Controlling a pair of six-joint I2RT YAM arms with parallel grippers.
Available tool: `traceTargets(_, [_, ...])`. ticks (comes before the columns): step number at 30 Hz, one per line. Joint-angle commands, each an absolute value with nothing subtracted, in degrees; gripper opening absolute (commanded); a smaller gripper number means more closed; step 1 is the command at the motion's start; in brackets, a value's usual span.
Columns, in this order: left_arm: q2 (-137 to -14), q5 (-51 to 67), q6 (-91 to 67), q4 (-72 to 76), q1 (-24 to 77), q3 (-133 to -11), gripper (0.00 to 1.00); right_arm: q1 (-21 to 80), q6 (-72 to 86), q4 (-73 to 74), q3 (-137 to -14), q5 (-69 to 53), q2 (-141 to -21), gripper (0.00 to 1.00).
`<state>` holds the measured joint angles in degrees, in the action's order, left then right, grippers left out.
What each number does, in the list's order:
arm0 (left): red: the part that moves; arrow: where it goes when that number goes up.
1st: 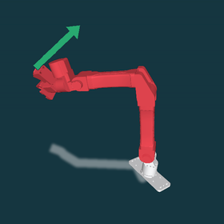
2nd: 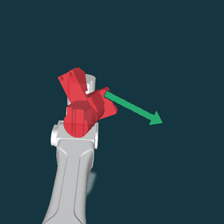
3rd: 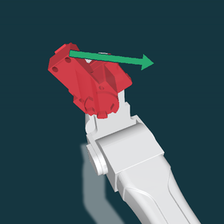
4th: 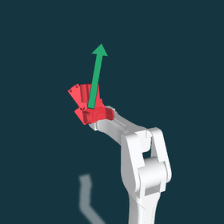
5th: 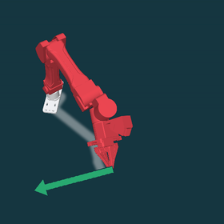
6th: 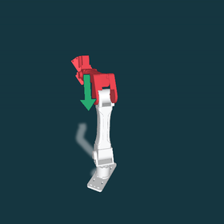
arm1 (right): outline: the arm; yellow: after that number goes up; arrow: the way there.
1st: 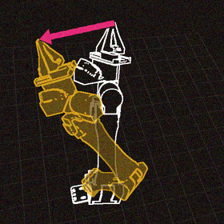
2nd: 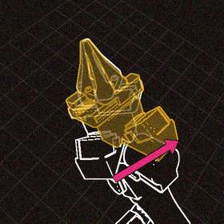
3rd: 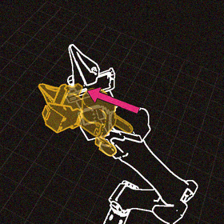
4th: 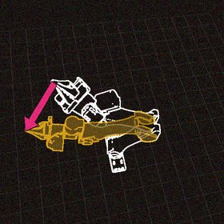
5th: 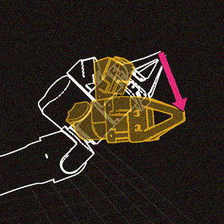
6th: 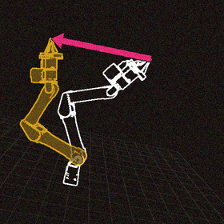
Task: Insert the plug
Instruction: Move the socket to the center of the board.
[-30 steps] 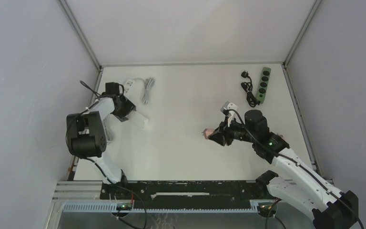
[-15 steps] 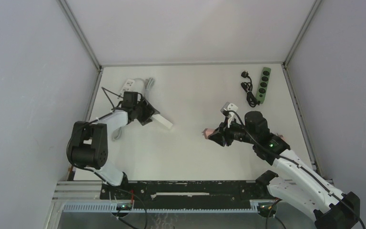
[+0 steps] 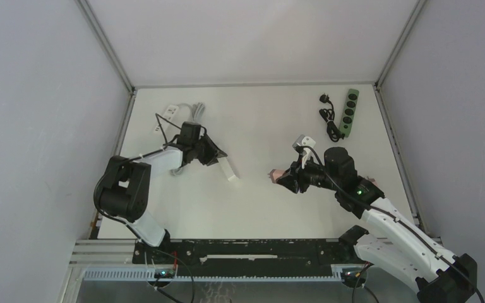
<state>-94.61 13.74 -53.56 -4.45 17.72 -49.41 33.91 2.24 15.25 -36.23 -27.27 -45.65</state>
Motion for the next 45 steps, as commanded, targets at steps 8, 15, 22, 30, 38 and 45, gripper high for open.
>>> traceTargets(8, [-97.3, 1.9, -43.7, -21.5, 19.1, -59.0, 0.24, 34.4, 2.0, 13.9, -36.4, -26.7, -45.5, 0.0])
traceTargets(15, [-97.1, 7.6, -43.6, -15.7, 19.1, -56.8, 0.1, 34.4, 2.0, 13.9, -36.3, -26.7, -45.4, 0.0])
traceTargets(22, [-94.2, 16.7, -48.8, -1.7, 21.0, -51.5, 0.02, 34.7, 2.6, 13.8, -36.3, -27.4, -44.8, 0.0])
traceTargets(30, [-98.0, 21.7, -59.1, 14.9, 26.1, -49.3, 0.0, 35.3, 3.4, 14.2, -36.7, -26.7, -44.1, 0.0])
traceTargets(38, [-102.6, 18.6, -64.0, 22.0, 31.8, -47.5, 0.01, 36.1, 4.0, 15.7, -38.1, -25.7, -45.8, 0.0])
traceTargets(45, [-101.4, 14.4, -63.9, 21.2, 32.5, -40.3, 0.09, 37.8, 5.2, 16.8, -39.7, -24.9, -47.4, 0.0])
